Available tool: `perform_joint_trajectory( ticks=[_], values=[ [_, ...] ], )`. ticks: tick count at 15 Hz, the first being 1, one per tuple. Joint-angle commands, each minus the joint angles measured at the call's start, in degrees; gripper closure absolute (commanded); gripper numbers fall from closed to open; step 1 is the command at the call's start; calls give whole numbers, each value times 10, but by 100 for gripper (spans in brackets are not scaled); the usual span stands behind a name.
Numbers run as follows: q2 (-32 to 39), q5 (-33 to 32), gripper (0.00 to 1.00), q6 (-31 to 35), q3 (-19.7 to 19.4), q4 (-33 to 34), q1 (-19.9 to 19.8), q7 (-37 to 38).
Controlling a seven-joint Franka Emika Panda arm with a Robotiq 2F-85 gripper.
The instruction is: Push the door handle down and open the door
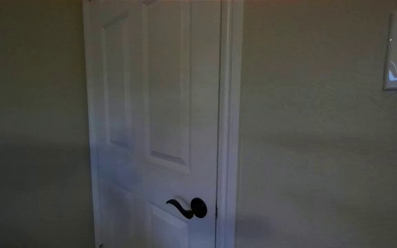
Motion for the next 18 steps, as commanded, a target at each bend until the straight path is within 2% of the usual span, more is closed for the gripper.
perform_joint_trajectory(
  ticks=[1,7,9,13,18],
  values=[
    [1,2,0,-1,5,1,-5,-2],
    [1,2,0,-1,5,1,-5,-2],
    [14,8,0,18,12,2,-3,11],
    [81,24,0,83,41,19,-3,83],
    [198,29,0,185,85,77,-8,238]
  ],
)
